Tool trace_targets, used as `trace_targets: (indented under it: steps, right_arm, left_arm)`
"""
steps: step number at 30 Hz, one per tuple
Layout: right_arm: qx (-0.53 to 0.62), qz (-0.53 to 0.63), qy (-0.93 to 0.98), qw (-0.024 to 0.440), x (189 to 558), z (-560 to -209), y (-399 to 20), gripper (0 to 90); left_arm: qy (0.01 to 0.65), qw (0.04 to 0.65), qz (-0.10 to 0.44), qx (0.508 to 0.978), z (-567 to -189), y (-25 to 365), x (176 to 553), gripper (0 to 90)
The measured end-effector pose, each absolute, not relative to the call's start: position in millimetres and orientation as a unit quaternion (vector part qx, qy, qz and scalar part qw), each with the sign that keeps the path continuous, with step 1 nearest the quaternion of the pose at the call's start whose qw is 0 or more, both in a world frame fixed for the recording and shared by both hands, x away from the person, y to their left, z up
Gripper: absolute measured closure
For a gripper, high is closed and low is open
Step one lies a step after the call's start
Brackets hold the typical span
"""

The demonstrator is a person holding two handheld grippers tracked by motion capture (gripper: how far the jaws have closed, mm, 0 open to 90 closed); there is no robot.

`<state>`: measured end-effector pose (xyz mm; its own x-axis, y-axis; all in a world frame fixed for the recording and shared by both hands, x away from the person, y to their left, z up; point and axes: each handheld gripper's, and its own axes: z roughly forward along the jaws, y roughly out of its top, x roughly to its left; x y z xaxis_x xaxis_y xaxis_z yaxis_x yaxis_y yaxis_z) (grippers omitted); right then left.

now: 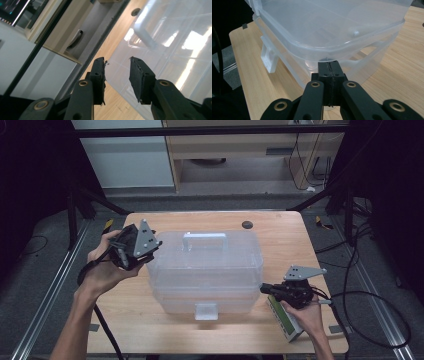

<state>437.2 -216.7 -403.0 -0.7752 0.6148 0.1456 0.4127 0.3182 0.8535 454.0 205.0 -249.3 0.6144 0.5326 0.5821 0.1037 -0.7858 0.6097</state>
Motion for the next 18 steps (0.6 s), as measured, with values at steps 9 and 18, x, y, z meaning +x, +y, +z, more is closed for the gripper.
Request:
trace_targets:
  steps: [9,18]
  right_arm:
    - [0.319,0.490,0.804,0.103,437.3,-402.9,-216.7,90.0]
    - [0.320,0.492,0.803,0.102,437.4,-402.8,-216.6,90.0]
  left_arm:
    - [0.274,0.322,0.402,0.812,-273.4,240.8,448.9,74.0]
    - [0.330,0.370,0.399,0.771,-308.5,266.6,440.0,82.6]
